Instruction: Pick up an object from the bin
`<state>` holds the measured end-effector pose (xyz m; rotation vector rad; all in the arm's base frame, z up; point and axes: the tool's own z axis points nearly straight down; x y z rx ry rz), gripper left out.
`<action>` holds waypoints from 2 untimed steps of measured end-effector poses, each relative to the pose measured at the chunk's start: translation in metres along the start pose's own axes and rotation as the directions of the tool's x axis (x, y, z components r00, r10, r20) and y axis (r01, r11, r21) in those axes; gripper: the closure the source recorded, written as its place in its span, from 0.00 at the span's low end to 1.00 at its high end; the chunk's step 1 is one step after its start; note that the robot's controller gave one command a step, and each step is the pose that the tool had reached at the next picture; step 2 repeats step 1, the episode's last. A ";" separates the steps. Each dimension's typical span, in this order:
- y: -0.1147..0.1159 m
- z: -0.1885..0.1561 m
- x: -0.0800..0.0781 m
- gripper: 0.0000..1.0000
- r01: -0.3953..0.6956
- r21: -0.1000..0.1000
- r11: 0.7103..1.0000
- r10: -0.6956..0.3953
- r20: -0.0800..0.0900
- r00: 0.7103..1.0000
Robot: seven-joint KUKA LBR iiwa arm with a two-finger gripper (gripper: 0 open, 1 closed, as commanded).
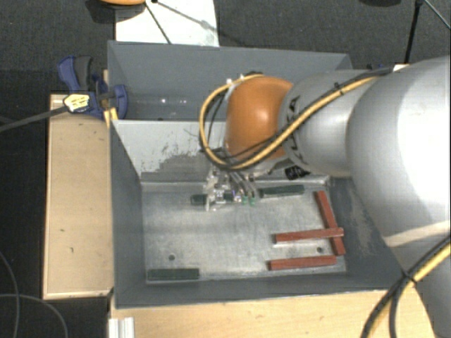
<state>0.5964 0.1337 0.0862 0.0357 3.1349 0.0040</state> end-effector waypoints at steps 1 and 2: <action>0.000 -0.053 -0.001 1.00 -0.002 0.000 1.000 0.002 0.001 1.000; 0.000 -0.053 -0.001 1.00 -0.002 0.000 1.000 0.002 0.001 1.000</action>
Offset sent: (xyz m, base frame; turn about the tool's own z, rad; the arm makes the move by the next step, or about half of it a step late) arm -0.0001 0.0001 0.0902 0.0000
